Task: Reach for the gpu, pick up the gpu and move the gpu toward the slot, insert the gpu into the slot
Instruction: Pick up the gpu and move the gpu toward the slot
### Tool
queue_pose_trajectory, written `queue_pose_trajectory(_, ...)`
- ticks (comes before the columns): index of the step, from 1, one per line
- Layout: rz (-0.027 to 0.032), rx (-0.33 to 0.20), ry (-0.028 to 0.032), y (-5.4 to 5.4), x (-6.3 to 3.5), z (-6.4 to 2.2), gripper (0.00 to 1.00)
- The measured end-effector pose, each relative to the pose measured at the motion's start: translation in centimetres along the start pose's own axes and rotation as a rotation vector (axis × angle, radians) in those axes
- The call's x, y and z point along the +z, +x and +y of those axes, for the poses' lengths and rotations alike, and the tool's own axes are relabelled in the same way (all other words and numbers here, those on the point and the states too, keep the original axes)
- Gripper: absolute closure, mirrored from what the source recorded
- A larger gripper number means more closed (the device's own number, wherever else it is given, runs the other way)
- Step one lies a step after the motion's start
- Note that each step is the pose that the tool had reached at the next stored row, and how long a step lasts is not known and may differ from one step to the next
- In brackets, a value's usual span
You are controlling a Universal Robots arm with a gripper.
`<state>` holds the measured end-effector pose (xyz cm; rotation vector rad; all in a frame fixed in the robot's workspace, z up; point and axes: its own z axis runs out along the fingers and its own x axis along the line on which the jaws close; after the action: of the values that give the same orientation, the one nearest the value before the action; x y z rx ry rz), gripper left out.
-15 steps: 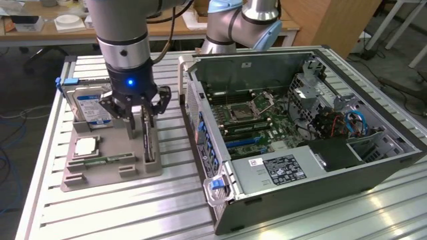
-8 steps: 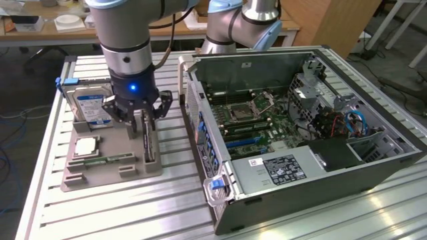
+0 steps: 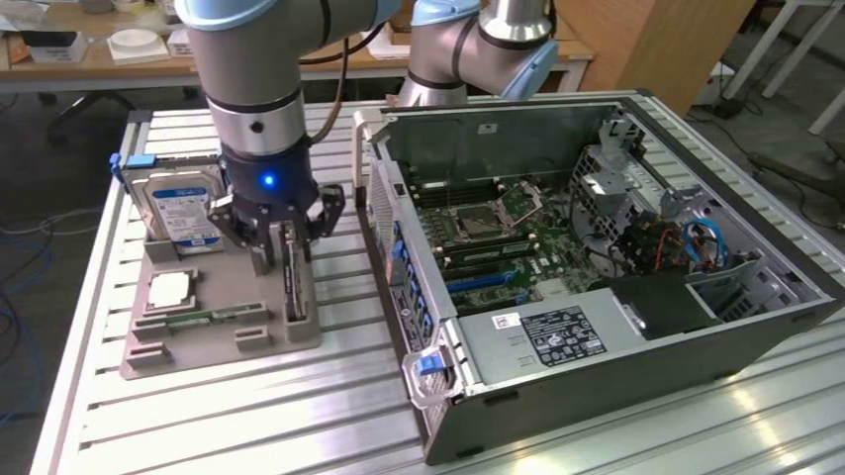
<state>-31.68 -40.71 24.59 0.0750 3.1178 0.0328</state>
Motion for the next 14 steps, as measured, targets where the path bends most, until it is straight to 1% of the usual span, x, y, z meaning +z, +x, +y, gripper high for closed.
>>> queue_pose_trajectory(6,0.0001,0.000,0.0001,-0.03,0.25,-0.01,0.53)
queue_pose_trajectory(14,-0.0001,0.000,0.0000,-0.06,0.30,-0.01,0.53)
